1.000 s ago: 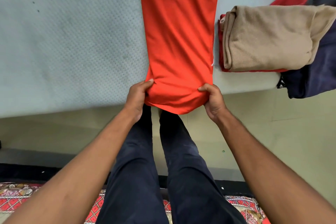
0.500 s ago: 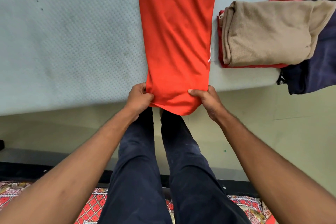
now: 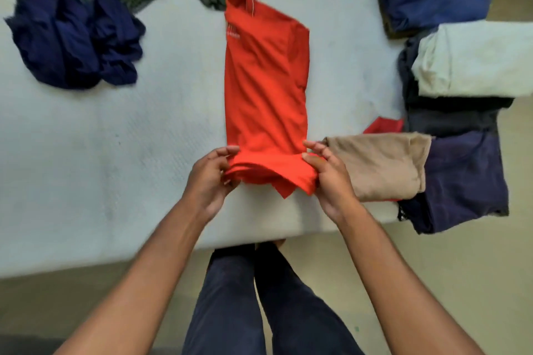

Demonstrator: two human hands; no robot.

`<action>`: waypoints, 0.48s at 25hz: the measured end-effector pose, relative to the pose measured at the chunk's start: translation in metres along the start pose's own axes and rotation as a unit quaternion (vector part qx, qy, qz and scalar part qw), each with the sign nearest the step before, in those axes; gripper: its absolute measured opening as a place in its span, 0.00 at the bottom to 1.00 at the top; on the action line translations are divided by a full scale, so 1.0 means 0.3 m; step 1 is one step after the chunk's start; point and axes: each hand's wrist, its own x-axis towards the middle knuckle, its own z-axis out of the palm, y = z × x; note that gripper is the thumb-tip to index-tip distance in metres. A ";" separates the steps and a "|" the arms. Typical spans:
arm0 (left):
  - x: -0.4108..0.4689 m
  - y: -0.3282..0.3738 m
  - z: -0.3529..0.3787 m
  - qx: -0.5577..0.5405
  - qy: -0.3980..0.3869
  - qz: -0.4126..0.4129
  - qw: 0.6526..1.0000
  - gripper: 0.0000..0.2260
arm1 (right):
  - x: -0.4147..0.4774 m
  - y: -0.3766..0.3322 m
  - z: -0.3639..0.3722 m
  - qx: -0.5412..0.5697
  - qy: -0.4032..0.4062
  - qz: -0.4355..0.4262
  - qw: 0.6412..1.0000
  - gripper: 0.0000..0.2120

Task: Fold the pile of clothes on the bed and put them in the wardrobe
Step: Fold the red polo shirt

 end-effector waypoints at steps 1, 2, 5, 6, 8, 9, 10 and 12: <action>0.065 0.071 0.029 -0.021 0.000 -0.010 1.000 0.17 | 0.066 -0.061 0.041 0.029 -0.005 0.036 0.999 0.12; 0.141 0.145 0.056 -0.040 0.001 -0.014 0.999 0.15 | 0.147 -0.121 0.082 0.049 -0.005 0.066 0.997 0.11; 0.357 0.367 0.161 -0.038 -0.004 0.002 0.999 0.12 | 0.393 -0.300 0.200 0.110 0.015 0.090 0.990 0.07; 0.422 0.451 0.202 -0.039 -0.008 0.016 0.999 0.11 | 0.480 -0.361 0.239 0.119 0.028 0.078 0.990 0.05; 0.525 0.588 0.269 -0.034 -0.036 0.043 0.998 0.07 | 0.620 -0.463 0.294 0.125 0.018 0.056 0.990 0.04; 0.578 0.647 0.295 -0.011 -0.050 0.062 0.997 0.07 | 0.688 -0.500 0.308 0.130 0.003 0.042 0.991 0.08; 0.633 0.698 0.311 0.021 -0.038 0.077 0.996 0.07 | 0.743 -0.523 0.319 0.104 -0.002 0.027 0.994 0.12; 0.736 0.734 0.299 0.112 0.063 0.106 0.986 0.04 | 0.824 -0.511 0.309 -0.038 0.007 -0.003 0.999 0.20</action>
